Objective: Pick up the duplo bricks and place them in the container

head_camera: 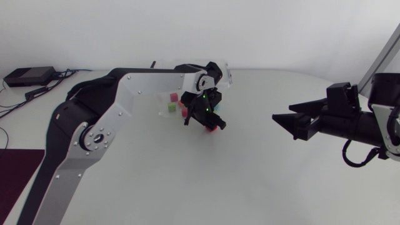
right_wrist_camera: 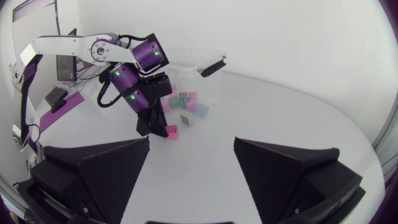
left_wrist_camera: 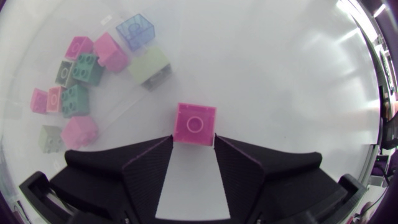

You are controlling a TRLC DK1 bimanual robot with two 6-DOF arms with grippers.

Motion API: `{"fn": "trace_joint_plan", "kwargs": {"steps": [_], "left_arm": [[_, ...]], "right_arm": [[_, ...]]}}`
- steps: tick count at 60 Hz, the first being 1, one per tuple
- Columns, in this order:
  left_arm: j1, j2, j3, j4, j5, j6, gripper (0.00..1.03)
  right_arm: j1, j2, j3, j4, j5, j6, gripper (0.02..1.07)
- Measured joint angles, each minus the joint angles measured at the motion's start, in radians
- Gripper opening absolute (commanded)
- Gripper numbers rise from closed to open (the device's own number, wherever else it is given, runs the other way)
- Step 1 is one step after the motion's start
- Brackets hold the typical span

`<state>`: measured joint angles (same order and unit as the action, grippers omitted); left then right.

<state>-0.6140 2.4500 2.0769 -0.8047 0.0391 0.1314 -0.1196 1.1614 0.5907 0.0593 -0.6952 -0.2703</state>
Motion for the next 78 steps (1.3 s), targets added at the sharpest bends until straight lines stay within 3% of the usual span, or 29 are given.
{"fn": "trace_joint_plan", "kwargs": {"steps": [16, 24, 31, 39, 52, 60, 78], "left_arm": [[-0.006, 0.001, 0.0, 0.021, 0.0, -0.031, 0.36], [-0.01, 0.002, 0.001, 0.021, -0.004, -0.032, 0.24], [-0.013, -0.002, -0.01, 0.039, -0.005, -0.035, 0.24], [-0.025, -0.104, -0.23, 0.236, -0.004, -0.053, 0.24], [-0.032, -0.297, -0.537, 0.446, -0.004, -0.077, 0.24], [-0.029, -0.405, -0.612, 0.536, -0.004, -0.086, 0.24], [0.018, -0.538, -0.618, 0.649, -0.003, -0.106, 0.24]], "right_arm": [[-0.011, -0.011, -0.03, -0.003, -0.012, -0.008, 1.0], [-0.013, -0.015, -0.032, -0.003, -0.012, -0.014, 1.0], [-0.013, -0.031, -0.043, -0.007, -0.012, -0.014, 1.0], [-0.017, -0.066, -0.06, -0.011, -0.016, -0.015, 1.0], [-0.021, -0.089, -0.106, -0.01, -0.016, -0.019, 1.0], [-0.021, -0.099, -0.118, -0.01, -0.016, -0.022, 1.0], [-0.021, -0.161, -0.132, -0.031, -0.016, -0.023, 1.0]]}}
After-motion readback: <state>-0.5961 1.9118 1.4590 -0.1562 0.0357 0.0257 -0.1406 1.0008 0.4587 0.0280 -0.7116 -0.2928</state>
